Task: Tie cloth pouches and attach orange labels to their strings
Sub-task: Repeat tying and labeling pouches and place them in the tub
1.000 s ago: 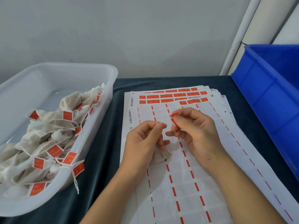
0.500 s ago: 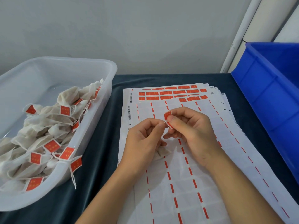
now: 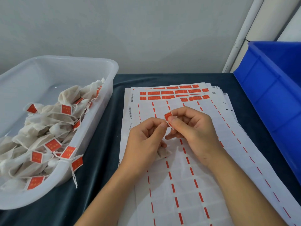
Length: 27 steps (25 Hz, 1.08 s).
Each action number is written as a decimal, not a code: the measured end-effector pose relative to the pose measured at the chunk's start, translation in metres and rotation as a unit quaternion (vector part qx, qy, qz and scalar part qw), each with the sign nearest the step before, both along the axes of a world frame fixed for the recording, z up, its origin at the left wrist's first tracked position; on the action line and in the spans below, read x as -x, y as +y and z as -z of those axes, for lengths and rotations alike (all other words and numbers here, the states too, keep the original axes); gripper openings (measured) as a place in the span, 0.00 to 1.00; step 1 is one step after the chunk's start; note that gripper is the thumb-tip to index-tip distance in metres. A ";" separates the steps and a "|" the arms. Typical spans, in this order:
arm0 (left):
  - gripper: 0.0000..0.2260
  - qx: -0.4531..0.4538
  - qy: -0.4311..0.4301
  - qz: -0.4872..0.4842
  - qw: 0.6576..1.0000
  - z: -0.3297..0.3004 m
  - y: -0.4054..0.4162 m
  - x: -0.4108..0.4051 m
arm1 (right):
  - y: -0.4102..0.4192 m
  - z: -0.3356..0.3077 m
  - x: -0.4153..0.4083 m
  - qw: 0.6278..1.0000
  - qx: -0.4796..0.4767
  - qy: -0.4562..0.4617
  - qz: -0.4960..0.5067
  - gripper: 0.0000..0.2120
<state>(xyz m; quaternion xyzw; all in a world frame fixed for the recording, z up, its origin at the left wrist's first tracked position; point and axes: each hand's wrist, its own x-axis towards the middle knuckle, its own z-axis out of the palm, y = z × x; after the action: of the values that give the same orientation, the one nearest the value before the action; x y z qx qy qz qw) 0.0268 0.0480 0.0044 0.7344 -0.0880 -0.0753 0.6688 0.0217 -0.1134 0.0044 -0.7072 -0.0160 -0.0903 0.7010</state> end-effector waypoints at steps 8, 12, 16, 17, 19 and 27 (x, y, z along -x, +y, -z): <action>0.08 0.022 0.013 0.004 1.000 -0.003 0.000 0.001 | -0.003 -0.002 0.000 0.997 0.073 -0.027 -0.015 0.05; 0.08 0.028 0.014 -0.002 1.000 -0.002 0.000 0.001 | -0.005 -0.002 0.003 0.996 0.078 -0.041 -0.017 0.07; 0.09 0.031 0.015 -0.025 0.999 0.001 -0.001 -0.001 | -0.006 -0.003 0.004 0.997 0.069 -0.030 0.029 0.12; 0.09 0.033 0.016 -0.030 0.999 0.001 -0.001 -0.001 | -0.007 -0.003 0.004 0.997 0.068 -0.026 0.040 0.12; 0.09 0.041 0.026 -0.037 0.998 0.000 -0.001 -0.001 | -0.008 -0.002 0.002 0.997 0.062 -0.021 0.044 0.12; 0.09 0.106 0.058 -0.023 0.992 -0.003 0.004 0.000 | -0.004 -0.002 0.003 0.997 0.060 0.012 -0.041 0.12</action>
<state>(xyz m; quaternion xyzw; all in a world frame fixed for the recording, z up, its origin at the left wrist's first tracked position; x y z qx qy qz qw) 0.0269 0.0517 0.0071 0.6556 -0.0396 -0.0925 0.7484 0.0191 -0.1174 0.0061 -0.7476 -0.0420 -0.0515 0.6608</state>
